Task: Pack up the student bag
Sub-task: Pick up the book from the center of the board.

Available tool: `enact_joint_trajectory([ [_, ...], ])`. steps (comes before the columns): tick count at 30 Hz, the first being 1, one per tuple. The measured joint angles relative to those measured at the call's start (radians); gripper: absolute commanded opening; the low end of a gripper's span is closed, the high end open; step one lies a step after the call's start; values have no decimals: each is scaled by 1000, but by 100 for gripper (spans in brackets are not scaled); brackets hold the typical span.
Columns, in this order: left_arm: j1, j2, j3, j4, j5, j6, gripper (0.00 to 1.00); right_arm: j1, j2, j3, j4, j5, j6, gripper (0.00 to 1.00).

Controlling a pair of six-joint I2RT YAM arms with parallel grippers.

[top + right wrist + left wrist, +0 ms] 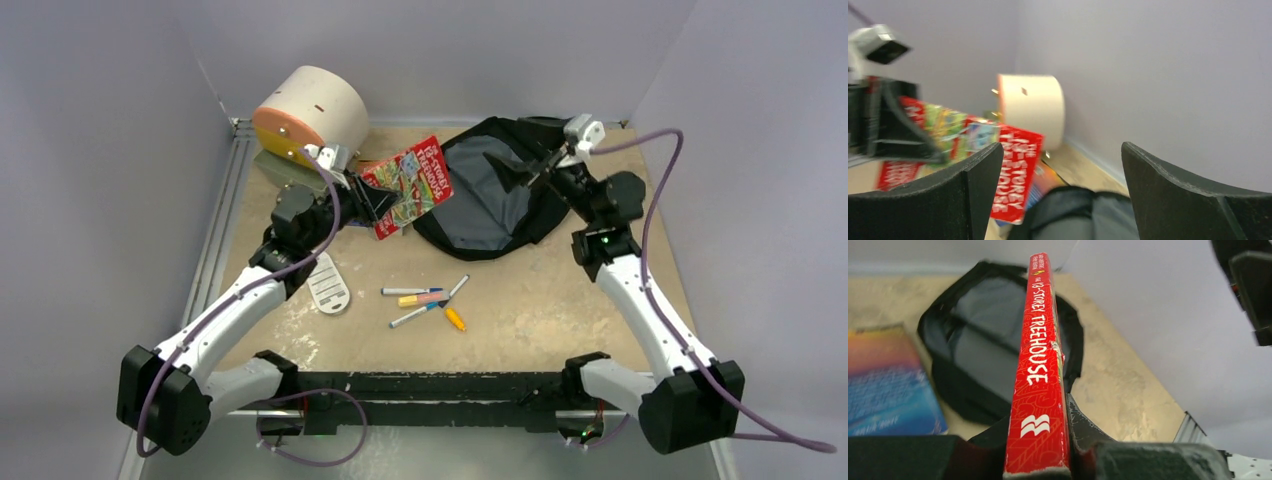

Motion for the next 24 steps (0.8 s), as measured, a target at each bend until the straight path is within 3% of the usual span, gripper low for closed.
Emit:
enact_joint_trajectory([
  [8,0,18,34,-274,-121,5,0,100,287,199,-385,375,-163,83],
  [13,0,11,71,-350,-163,2,0,186,491,330,-549,540,-219,86],
  [24,0,-29,72,-444,-220,-4,0,254,742,450,-719,780,-341,91],
])
